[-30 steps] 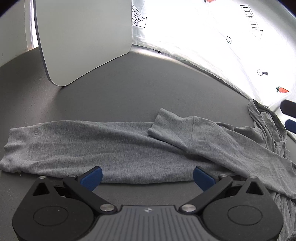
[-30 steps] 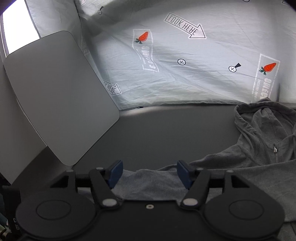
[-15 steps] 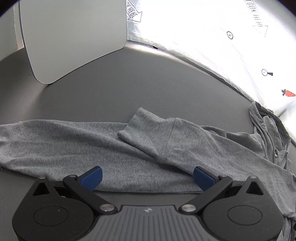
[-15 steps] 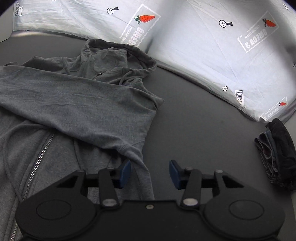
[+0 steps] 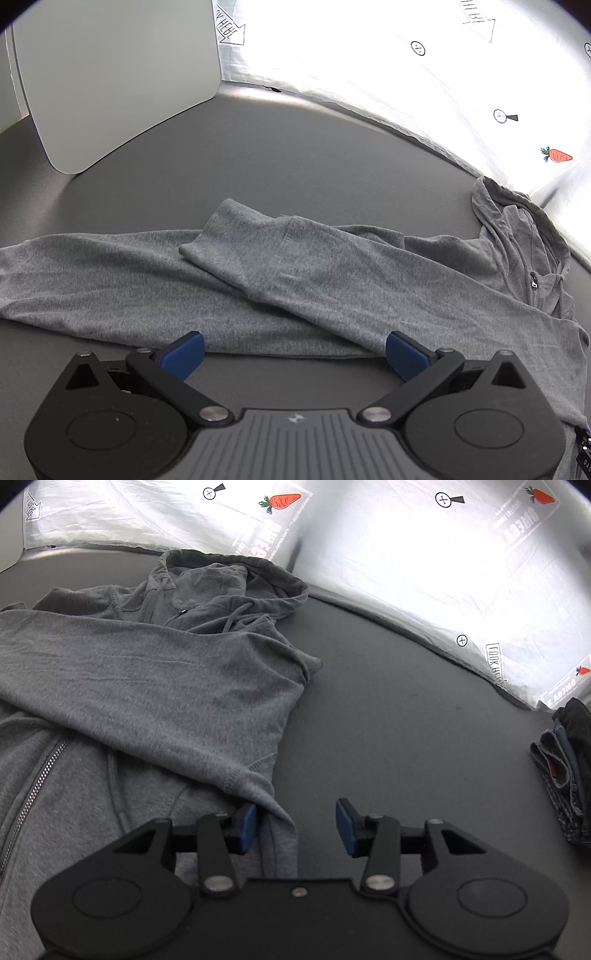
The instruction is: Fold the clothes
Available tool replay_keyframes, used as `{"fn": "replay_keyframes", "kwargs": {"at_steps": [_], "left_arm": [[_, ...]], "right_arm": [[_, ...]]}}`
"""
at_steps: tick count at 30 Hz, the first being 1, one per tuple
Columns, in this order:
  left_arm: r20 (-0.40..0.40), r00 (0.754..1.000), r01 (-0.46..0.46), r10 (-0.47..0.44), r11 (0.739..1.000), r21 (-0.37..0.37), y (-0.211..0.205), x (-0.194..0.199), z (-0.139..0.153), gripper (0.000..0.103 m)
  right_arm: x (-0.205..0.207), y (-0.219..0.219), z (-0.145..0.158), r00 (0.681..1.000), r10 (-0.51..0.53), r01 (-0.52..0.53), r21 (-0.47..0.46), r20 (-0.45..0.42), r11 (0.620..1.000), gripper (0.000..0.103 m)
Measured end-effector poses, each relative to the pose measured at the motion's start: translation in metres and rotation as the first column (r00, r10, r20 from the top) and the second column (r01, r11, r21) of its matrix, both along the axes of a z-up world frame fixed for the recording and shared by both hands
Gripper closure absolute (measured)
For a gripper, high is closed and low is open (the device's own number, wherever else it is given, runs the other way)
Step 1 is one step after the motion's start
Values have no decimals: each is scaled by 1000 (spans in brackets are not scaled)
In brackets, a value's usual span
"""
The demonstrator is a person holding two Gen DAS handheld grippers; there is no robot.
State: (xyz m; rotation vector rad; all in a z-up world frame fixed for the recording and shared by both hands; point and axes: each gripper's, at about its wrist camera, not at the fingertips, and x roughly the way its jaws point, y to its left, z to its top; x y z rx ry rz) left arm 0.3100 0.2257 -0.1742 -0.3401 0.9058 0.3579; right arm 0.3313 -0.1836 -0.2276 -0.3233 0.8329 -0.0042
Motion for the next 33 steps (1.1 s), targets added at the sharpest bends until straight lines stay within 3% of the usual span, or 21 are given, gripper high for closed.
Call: {"fn": "replay_keyframes", "kwargs": {"at_steps": [5, 9, 13, 17, 20, 22, 24, 26, 29, 31, 33], "left_arm": [[23, 999, -31, 31, 999, -26, 22, 1, 1, 0], [47, 998, -26, 30, 997, -66, 46, -4, 0, 0], [46, 999, 5, -1, 998, -67, 69, -9, -7, 0], [51, 999, 21, -17, 997, -71, 97, -14, -14, 0], [30, 1000, -2, 5, 993, -114, 126, -17, -26, 0], [-8, 1000, -23, 22, 985, -172, 145, -17, -38, 0], [9, 1000, -23, 25, 979, -204, 156, -21, -39, 0], [28, 999, -12, 18, 975, -223, 164, -25, -39, 0], [36, 999, 16, -8, 976, -219, 167, -25, -40, 0], [41, 999, 15, -6, 974, -224, 167, -25, -40, 0], [48, 999, 3, 9, 971, -238, 168, -26, -40, 0]], "right_arm": [[-8, -3, 27, 995, -91, 93, 97, -29, 991, 42], [-29, 11, 46, 987, -162, 162, 254, -20, 954, 38], [-29, 69, 61, 998, -57, 50, 259, 20, 965, 37], [-12, 172, 64, 983, 167, -179, 230, 70, 957, 41], [-5, 245, 54, 937, 333, -347, 178, 104, 921, 45], [-4, 292, 47, 892, 435, -449, 137, 123, 883, 49], [-6, 337, 41, 838, 528, -542, 98, 138, 834, 52], [-9, 362, 37, 792, 595, -606, 67, 136, 792, 59], [-13, 401, 27, 709, 695, -701, 13, 119, 713, 61], [-18, 418, 18, 649, 755, -752, -70, 91, 655, 62], [-18, 424, 12, 622, 780, -772, -114, 67, 626, 70]]}}
